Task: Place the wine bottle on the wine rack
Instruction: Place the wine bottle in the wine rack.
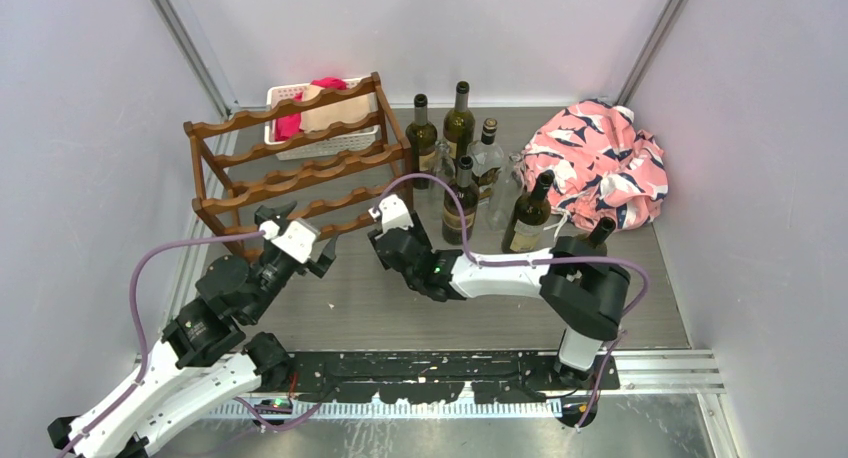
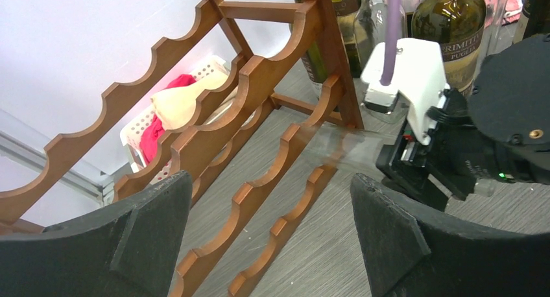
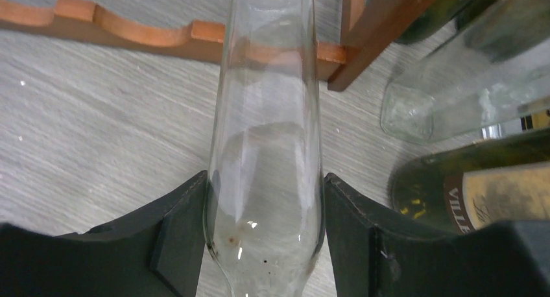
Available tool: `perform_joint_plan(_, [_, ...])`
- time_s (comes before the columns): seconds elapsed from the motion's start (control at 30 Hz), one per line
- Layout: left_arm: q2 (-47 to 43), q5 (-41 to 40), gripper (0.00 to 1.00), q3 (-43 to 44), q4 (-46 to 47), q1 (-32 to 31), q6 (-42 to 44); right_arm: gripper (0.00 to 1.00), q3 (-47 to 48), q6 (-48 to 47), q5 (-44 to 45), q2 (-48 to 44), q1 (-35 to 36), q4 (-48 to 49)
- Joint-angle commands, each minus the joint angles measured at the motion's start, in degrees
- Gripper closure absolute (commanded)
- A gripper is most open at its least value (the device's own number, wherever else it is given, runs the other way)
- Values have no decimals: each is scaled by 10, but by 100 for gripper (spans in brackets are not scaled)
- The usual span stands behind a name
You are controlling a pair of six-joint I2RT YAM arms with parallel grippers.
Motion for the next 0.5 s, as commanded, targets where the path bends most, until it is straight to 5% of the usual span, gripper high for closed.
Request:
perform_joint_plan(0.0, [-5, -4, 10, -2, 43, 5, 6, 83, 64, 7, 50, 20, -4, 97])
perform_joint_plan(0.23, [-17, -9, 10, -7, 51, 6, 8, 58, 117, 7, 38, 73, -30, 89])
perform_joint_plan(0.47, [-21, -10, 10, -8, 51, 7, 9, 43, 150, 4, 19, 121, -59, 87])
